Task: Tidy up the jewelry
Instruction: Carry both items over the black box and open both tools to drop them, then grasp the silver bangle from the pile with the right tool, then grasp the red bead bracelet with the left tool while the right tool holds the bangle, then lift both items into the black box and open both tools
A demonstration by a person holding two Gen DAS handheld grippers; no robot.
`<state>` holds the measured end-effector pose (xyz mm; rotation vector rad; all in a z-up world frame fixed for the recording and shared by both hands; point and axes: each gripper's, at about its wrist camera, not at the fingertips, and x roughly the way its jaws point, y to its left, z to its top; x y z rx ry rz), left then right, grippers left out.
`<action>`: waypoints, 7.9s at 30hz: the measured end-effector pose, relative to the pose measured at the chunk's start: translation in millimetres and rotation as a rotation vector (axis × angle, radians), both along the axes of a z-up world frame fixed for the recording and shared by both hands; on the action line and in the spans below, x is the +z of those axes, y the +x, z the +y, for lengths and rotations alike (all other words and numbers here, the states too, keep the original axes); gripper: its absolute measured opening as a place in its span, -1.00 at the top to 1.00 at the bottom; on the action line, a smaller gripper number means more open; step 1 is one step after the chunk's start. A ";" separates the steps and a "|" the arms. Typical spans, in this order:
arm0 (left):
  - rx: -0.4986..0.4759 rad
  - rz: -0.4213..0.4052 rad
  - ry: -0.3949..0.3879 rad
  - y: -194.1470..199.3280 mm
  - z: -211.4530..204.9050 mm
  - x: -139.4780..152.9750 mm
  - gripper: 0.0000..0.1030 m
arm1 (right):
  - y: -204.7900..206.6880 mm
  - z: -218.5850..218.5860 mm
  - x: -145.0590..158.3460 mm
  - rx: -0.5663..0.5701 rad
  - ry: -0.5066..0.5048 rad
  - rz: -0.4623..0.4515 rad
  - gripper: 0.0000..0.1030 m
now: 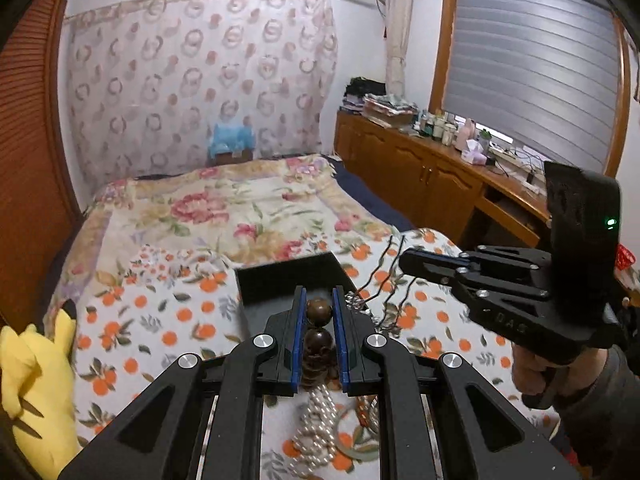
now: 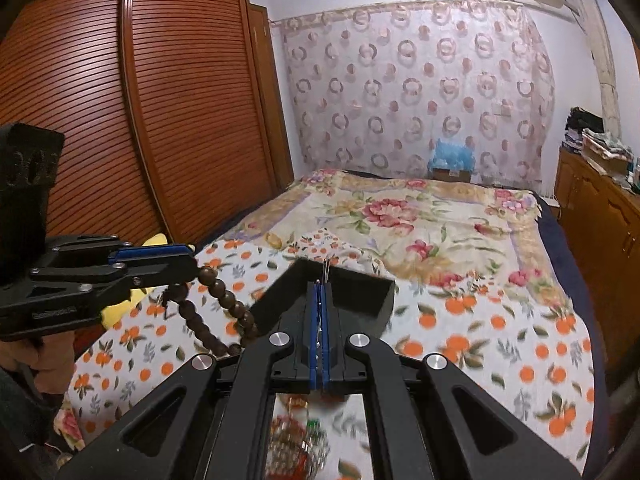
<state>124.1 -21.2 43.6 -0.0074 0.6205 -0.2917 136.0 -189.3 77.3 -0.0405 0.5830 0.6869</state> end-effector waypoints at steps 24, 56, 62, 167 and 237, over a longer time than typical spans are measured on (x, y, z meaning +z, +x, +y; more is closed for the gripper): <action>0.038 0.056 0.012 79.9 22.1 3.2 0.77 | 76.8 44.6 -48.8 0.109 -0.069 0.124 0.11; 0.012 0.150 0.012 36.4 1.9 -58.8 0.50 | 1.0 -23.4 -59.9 -0.047 -0.125 0.102 0.13; 0.008 0.140 0.019 0.4 -2.3 -71.3 0.49 | -27.5 -24.9 -78.2 -0.029 -0.155 0.121 0.34; -0.206 0.162 0.247 -37.5 -103.4 -121.6 0.85 | -78.5 -106.8 -92.7 -0.171 -0.202 0.127 0.90; -0.015 0.085 0.088 75.8 9.3 -51.1 0.86 | 57.9 47.8 -78.8 0.287 -0.343 0.033 0.80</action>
